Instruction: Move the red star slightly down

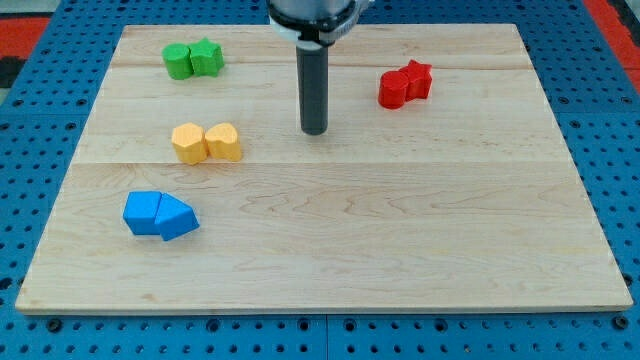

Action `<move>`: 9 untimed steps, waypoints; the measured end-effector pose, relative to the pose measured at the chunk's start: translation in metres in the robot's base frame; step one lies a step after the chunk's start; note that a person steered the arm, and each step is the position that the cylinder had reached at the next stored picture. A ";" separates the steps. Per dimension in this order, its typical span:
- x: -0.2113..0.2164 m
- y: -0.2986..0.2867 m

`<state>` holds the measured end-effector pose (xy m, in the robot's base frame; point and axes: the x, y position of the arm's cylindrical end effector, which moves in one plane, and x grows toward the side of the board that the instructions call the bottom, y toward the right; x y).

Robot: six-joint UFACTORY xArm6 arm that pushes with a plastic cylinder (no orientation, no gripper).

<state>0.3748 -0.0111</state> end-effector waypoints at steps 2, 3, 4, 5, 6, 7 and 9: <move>-0.079 0.008; -0.111 0.053; -0.131 0.101; -0.132 0.133; -0.126 0.135; -0.114 0.135; -0.072 0.131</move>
<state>0.3025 0.1200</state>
